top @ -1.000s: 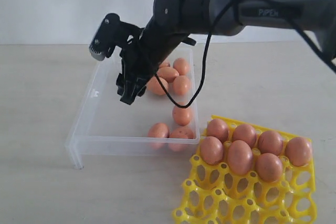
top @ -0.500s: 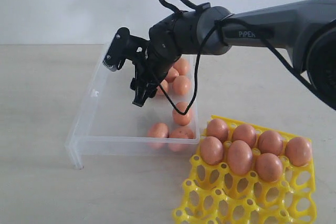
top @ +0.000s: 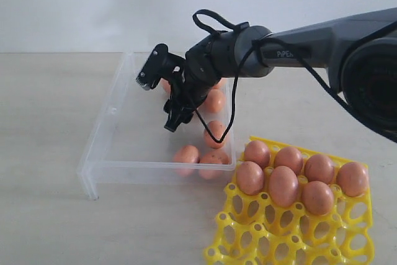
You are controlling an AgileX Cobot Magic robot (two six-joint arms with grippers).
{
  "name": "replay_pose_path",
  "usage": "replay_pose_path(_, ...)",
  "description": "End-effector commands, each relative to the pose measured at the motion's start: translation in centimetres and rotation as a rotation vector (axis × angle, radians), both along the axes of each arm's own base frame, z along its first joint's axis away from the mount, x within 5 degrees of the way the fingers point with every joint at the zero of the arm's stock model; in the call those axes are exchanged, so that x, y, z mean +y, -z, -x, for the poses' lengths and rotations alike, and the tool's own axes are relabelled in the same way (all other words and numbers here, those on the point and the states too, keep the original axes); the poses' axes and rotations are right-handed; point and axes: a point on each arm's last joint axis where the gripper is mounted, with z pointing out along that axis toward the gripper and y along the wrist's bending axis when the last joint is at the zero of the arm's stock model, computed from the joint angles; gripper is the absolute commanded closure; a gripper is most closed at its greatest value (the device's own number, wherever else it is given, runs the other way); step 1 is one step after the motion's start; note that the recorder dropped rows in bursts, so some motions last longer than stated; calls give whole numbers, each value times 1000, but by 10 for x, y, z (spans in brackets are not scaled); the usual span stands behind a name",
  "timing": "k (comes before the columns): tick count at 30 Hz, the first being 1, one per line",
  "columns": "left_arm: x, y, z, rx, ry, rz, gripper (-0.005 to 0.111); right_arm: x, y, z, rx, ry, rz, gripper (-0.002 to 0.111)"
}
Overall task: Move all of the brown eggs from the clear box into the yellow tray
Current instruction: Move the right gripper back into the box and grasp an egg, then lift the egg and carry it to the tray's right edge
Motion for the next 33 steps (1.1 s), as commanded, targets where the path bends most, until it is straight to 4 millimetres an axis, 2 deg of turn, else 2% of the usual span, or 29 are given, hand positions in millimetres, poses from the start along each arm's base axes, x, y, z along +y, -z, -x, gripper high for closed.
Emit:
replay_pose_path(1,0,1,0,-4,0,-2,103,-14,8,-8,33,121,-58,49)
replay_pose_path(3,0,1,0,-4,0,-2,103,-18,11,-8,62,182,-84,49)
replay_pose_path(5,0,1,0,-4,0,-2,103,-19,12,-7,92,231,-102,57)
replay_pose_path(6,0,1,0,-4,0,-2,103,-20,12,-6,101,244,-104,63)
replay_pose_path(11,0,1,0,-4,0,-2,103,-19,8,-4,126,265,-116,108)
replay_pose_path(16,0,1,0,-4,0,-2,103,-18,-5,-3,121,275,-155,108)
replay_pose_path(19,0,1,0,-4,0,-2,103,-15,-23,1,144,315,-243,108)
replay_pose_path(23,0,1,0,-4,0,-2,103,-9,-62,15,252,391,-422,108)
replay_pose_path(27,0,1,0,-4,0,-2,103,0,-94,28,319,331,-573,108)
replay_pose_path(33,0,1,0,-4,0,-2,103,19,-120,63,587,234,-977,108)
